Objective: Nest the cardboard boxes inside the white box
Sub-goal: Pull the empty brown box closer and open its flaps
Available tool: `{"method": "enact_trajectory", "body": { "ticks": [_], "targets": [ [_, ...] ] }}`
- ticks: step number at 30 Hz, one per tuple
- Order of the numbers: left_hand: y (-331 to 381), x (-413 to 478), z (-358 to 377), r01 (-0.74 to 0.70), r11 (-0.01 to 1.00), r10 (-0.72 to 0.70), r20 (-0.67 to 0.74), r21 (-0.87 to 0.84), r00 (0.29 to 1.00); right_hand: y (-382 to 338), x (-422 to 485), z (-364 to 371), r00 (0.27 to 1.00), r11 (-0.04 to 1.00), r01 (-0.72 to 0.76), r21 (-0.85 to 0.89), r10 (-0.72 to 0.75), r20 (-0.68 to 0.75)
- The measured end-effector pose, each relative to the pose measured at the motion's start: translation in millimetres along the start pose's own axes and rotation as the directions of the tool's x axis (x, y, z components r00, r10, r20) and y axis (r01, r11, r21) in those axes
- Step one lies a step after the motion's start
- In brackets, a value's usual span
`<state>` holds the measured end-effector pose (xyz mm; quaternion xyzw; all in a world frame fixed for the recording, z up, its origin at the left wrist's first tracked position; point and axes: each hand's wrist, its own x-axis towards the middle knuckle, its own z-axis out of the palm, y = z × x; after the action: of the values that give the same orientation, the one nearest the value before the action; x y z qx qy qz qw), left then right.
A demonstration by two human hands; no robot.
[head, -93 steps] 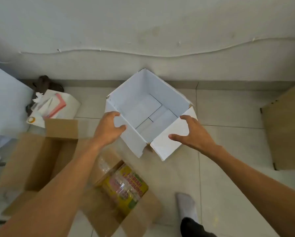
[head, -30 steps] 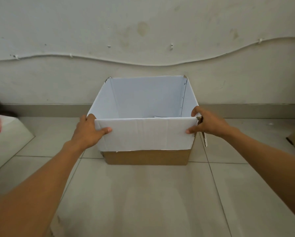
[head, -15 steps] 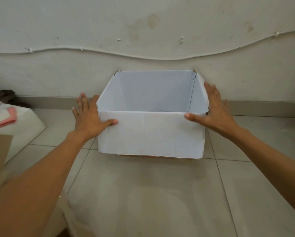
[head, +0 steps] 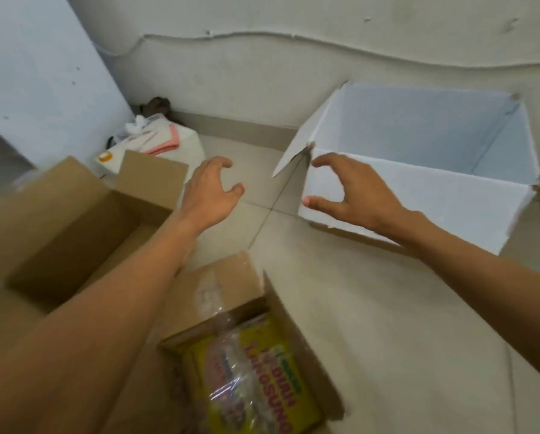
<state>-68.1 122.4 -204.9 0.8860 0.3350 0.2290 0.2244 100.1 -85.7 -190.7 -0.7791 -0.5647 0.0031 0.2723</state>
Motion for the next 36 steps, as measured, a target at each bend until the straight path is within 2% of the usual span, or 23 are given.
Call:
{"method": "enact_trajectory", "body": {
  "ticks": [4,7,11,15,19,22,25,27,28,30,32,34,36],
  "targets": [
    [-25,-34,-65,0.214,0.976,-0.217,0.099,0.035,0.971,-70,6,23,0.969,0.994,-0.079,0.075,0.059,0.241],
    [-43,-59,-108,0.262,0.957,-0.274,0.095,0.122,0.957,-119,7,29,0.926,0.975,-0.184,0.124,0.13,0.353],
    [-93,-86,-150,0.348,0.914,-0.364,0.043,0.208,0.93,-176,20,48,0.899,0.939,-0.294,0.177,0.209,0.385],
    [-160,-103,-177,0.492,0.845,-0.504,0.002,0.21,0.864,-222,39,91,0.855,0.894,-0.421,0.154,0.335,0.395],
    [-221,-121,-201,0.51,0.837,-0.539,0.139,0.198,0.831,-263,46,128,0.731,0.755,-0.643,0.13,0.555,0.397],
    [-252,-128,-215,0.424,0.87,-0.49,0.341,0.252,0.802,-296,44,153,0.612,0.623,-0.773,0.119,0.681,0.403],
    [-278,-127,-223,0.282,0.91,-0.406,0.515,0.304,0.755,-325,46,177,0.538,0.524,-0.836,0.161,0.728,0.424],
    [-294,-125,-222,0.214,0.926,-0.369,0.629,0.31,0.684,-339,47,193,0.484,0.441,-0.875,0.199,0.786,0.385],
    [-301,-124,-220,0.152,0.938,-0.333,0.685,0.311,0.648,-343,47,200,0.434,0.389,-0.901,0.195,0.829,0.352],
    [-312,-124,-214,-0.03,0.949,-0.246,0.795,0.315,0.555,-345,44,216,0.312,0.278,-0.949,0.149,0.9,0.306],
    [-324,-123,-202,-0.237,0.921,-0.172,0.869,0.309,0.465,-340,42,229,0.238,0.208,-0.97,0.125,0.913,0.33],
    [-337,-122,-188,-0.388,0.867,-0.136,0.898,0.313,0.419,-331,44,238,0.253,0.179,-0.96,0.215,0.883,0.396],
    [-347,-123,-171,-0.433,0.85,-0.102,0.899,0.301,0.425,-320,51,245,0.308,0.201,-0.935,0.292,0.87,0.386]
  ]
}}
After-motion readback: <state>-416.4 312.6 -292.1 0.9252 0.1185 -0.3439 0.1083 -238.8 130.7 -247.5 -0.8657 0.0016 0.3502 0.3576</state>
